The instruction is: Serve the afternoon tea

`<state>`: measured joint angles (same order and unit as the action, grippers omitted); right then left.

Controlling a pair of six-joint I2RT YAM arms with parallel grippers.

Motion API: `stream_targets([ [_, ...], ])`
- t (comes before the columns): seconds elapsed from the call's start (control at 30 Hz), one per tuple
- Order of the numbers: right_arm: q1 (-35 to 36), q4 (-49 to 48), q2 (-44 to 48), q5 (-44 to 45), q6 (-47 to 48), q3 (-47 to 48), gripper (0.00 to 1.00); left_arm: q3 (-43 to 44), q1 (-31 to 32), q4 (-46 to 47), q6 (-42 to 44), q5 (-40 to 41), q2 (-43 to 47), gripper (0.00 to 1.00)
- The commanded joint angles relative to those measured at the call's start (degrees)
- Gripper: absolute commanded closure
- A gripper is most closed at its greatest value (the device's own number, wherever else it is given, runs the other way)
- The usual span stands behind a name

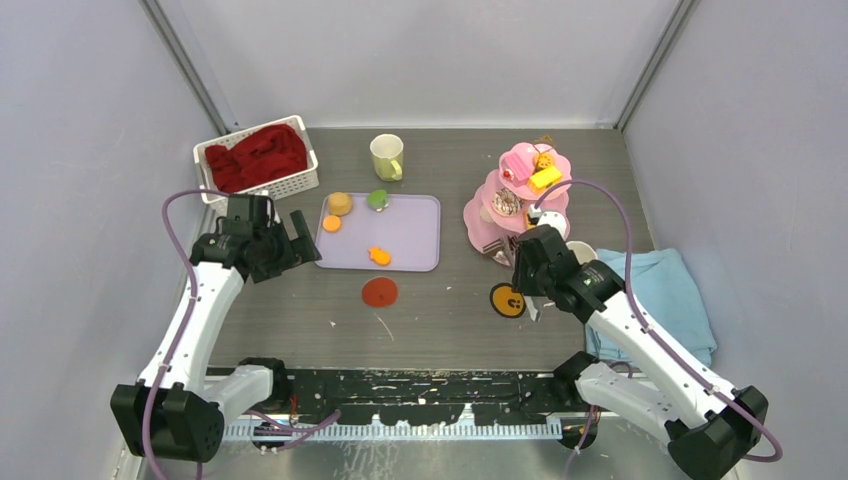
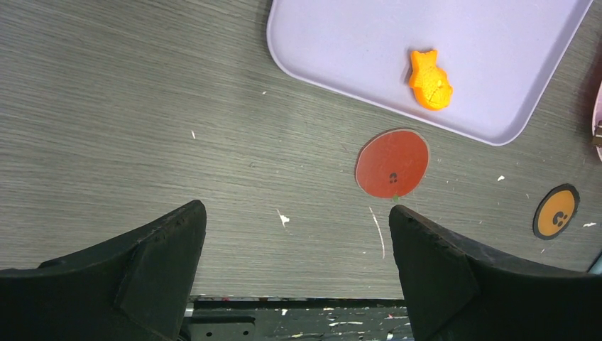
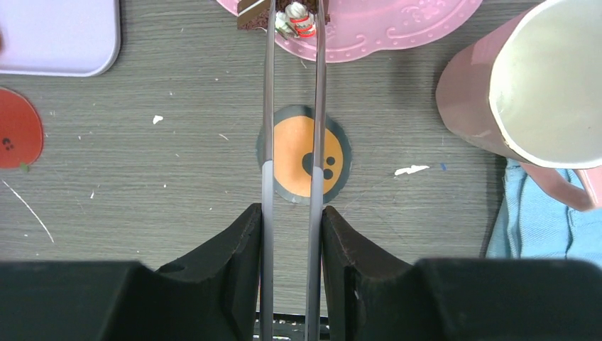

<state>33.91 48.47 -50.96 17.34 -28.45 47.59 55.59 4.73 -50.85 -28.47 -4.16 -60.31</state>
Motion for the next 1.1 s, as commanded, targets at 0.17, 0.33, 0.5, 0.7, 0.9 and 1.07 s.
stream_targets([
  [0.17, -8.86, -2.39, 0.39, -1.28, 0.12, 0.73, 1.00, 1.10, -0.40, 0.84, 0.42, -0.34, 2.04, 0.00],
  [0.33, -13.86, -3.99, 0.73, -2.50, 0.41, 0.01, 0.99, 1.01, -0.37, 0.92, 0.78, -0.34, 1.90, 0.00],
  [0.5, -17.26, -7.93, 0.40, -3.20, -0.36, -1.43, 1.00, 0.92, -0.43, 1.19, 0.87, -0.48, 1.75, 0.00],
  [0.7, -18.28, -14.72, -2.62, -2.49, -1.80, -2.17, 0.99, 1.01, -0.40, 1.19, 1.05, -0.32, 1.67, 0.00],
  [0.9, -19.11, -19.90, -6.95, -2.29, -1.72, -1.95, 0.99, 1.10, -0.44, 1.02, 1.22, 0.27, 1.65, 0.00],
  [1.07, -20.46, -21.12, -8.22, -0.64, -1.01, -1.51, 0.99, 1.10, -0.38, 1.01, 1.37, 0.73, 1.53, 0.00],
])
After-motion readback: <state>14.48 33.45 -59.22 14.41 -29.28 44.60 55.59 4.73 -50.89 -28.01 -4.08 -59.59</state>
